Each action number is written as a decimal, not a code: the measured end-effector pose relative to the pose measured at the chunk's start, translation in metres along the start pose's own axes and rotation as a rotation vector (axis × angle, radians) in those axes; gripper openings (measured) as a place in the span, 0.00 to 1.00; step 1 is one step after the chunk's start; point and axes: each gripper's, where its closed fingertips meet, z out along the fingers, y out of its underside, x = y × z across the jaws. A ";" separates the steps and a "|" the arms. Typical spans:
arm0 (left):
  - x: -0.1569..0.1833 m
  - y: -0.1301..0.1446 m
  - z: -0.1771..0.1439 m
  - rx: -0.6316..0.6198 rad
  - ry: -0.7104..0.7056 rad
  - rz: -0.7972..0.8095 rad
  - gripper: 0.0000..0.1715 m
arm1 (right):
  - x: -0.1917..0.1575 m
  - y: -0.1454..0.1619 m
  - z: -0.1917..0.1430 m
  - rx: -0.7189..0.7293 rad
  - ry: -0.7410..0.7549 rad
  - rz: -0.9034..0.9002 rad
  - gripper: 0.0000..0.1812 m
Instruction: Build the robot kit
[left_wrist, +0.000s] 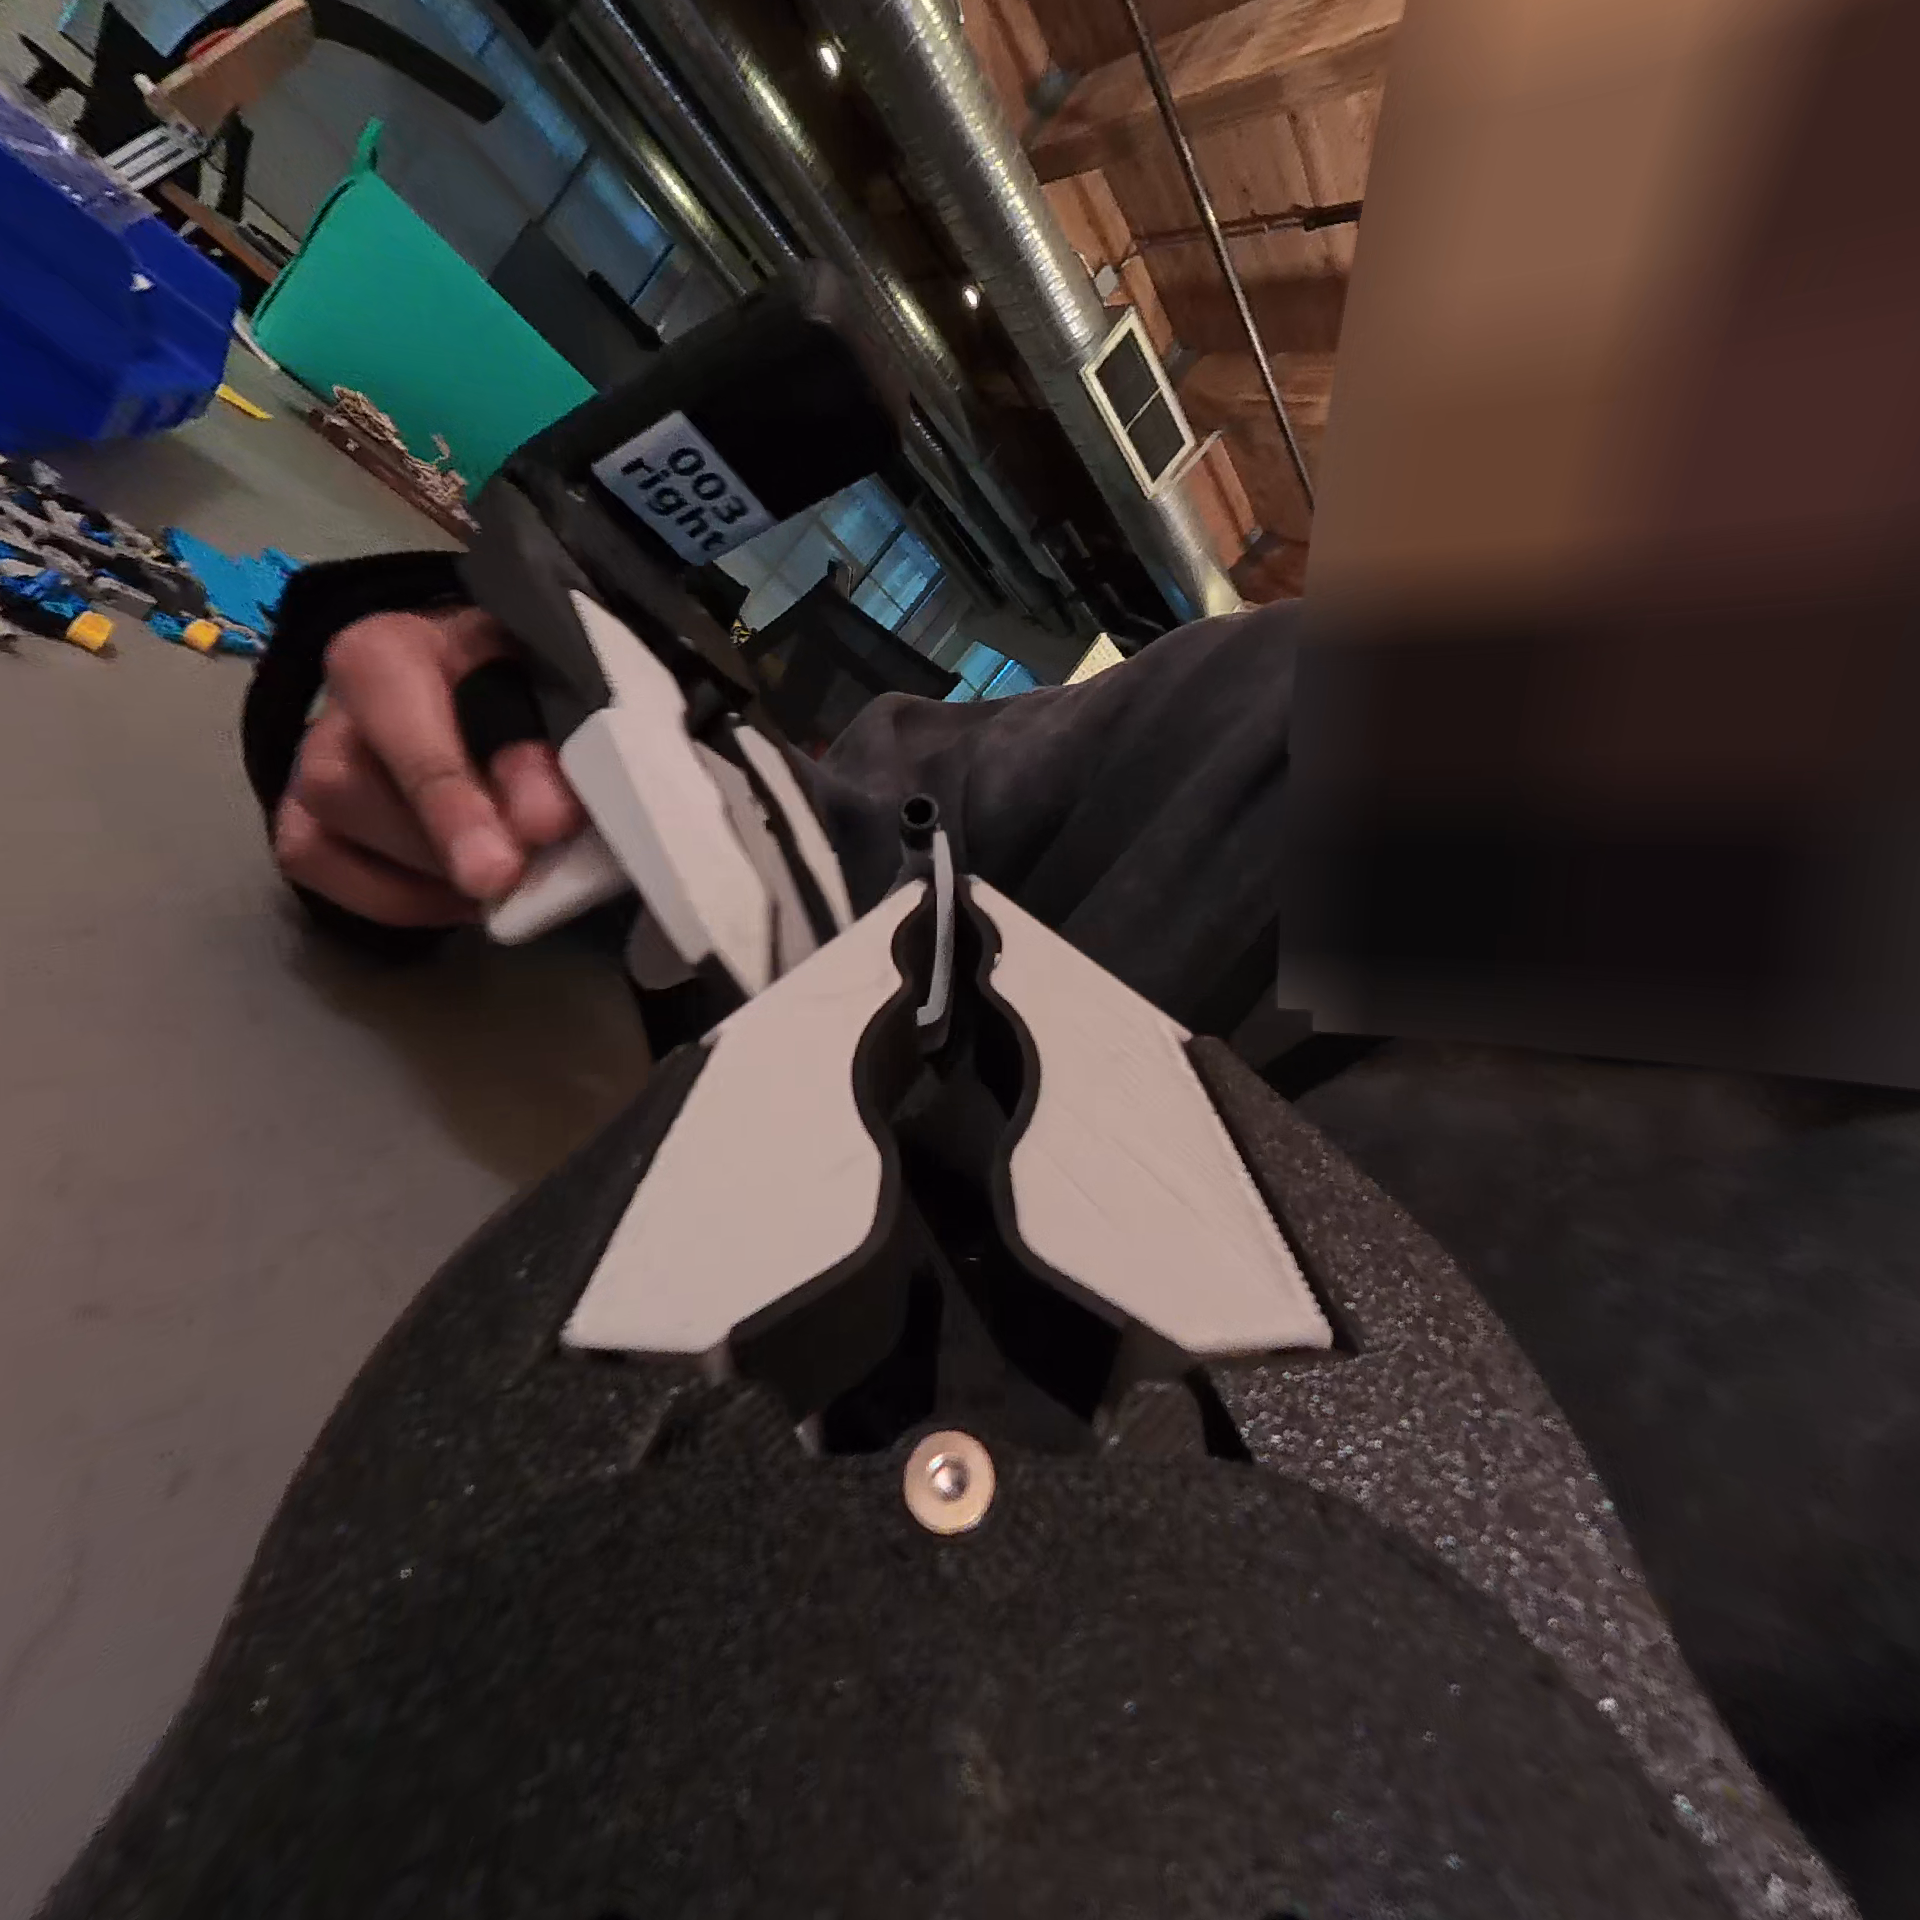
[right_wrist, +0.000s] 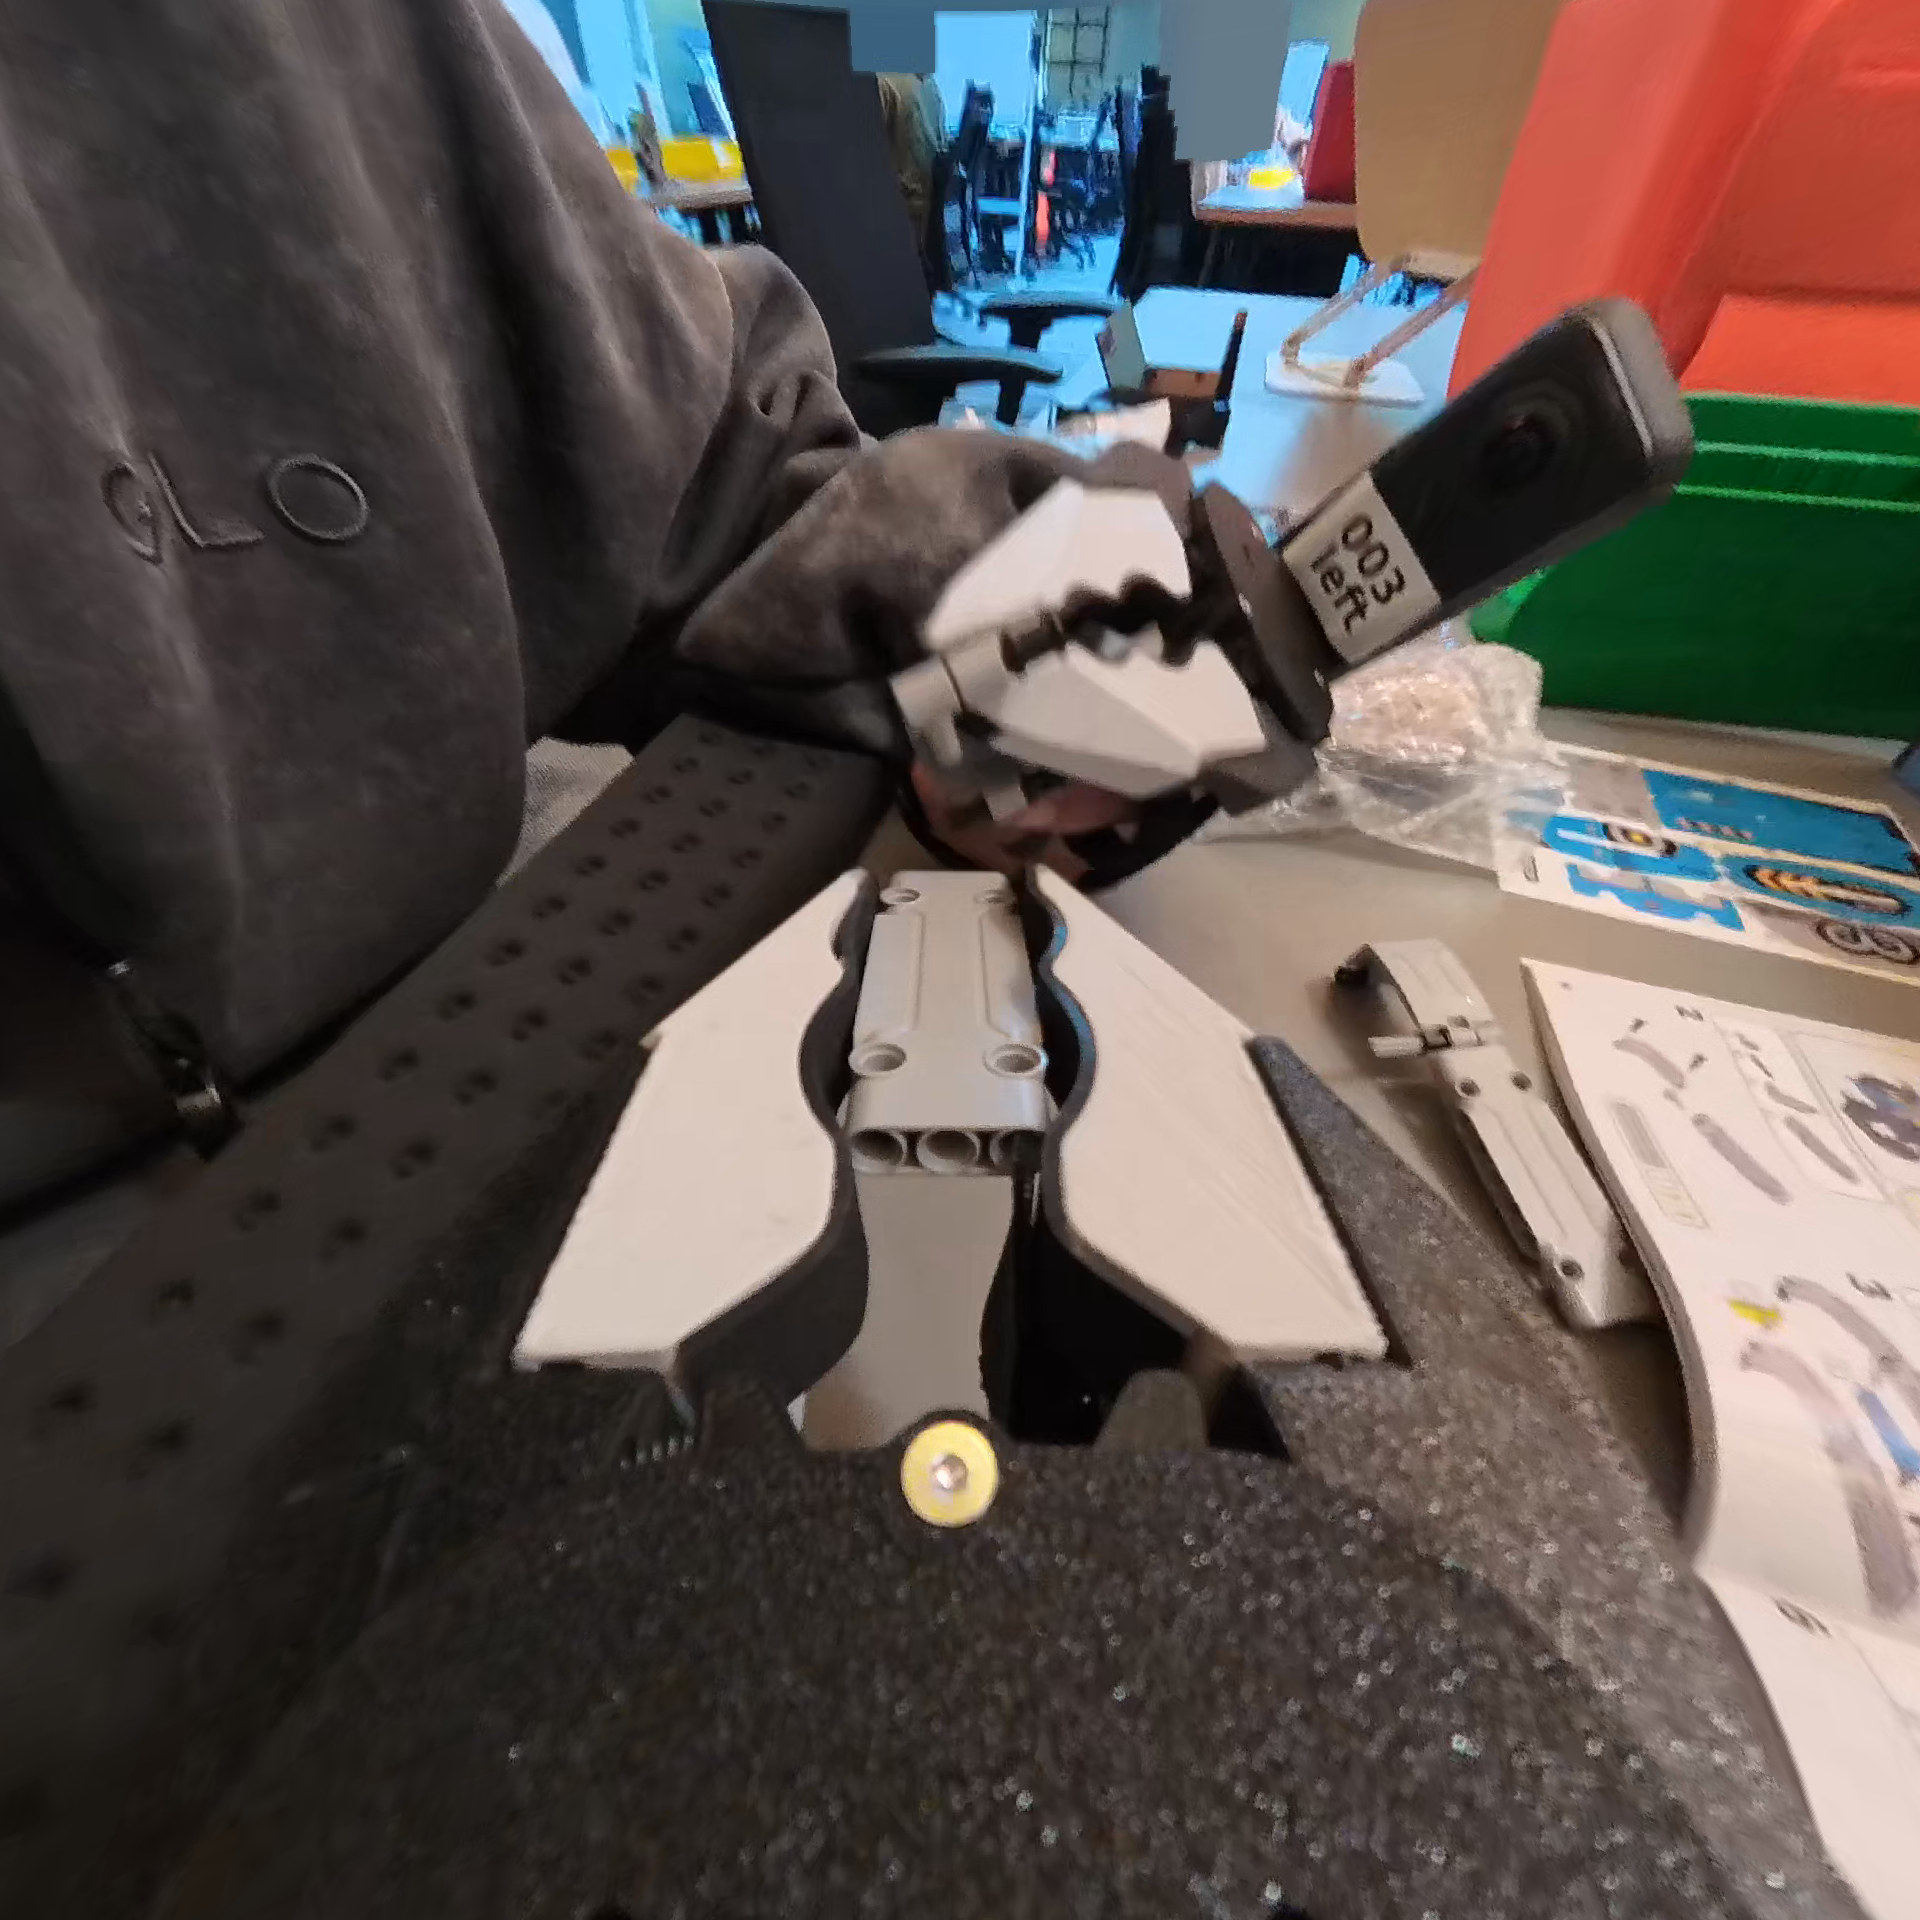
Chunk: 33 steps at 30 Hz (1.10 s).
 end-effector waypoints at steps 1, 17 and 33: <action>-0.001 0.000 0.000 0.000 -0.003 -0.003 0.00 | -0.002 -0.007 0.001 0.031 -0.008 0.001 0.14; 0.032 0.005 0.010 -0.009 0.018 0.415 0.00 | -0.027 -0.069 -0.023 0.488 -0.364 0.327 0.14; -0.010 0.048 0.018 -0.319 -0.296 0.849 0.01 | -0.033 -0.013 -0.028 0.089 -0.424 0.574 0.14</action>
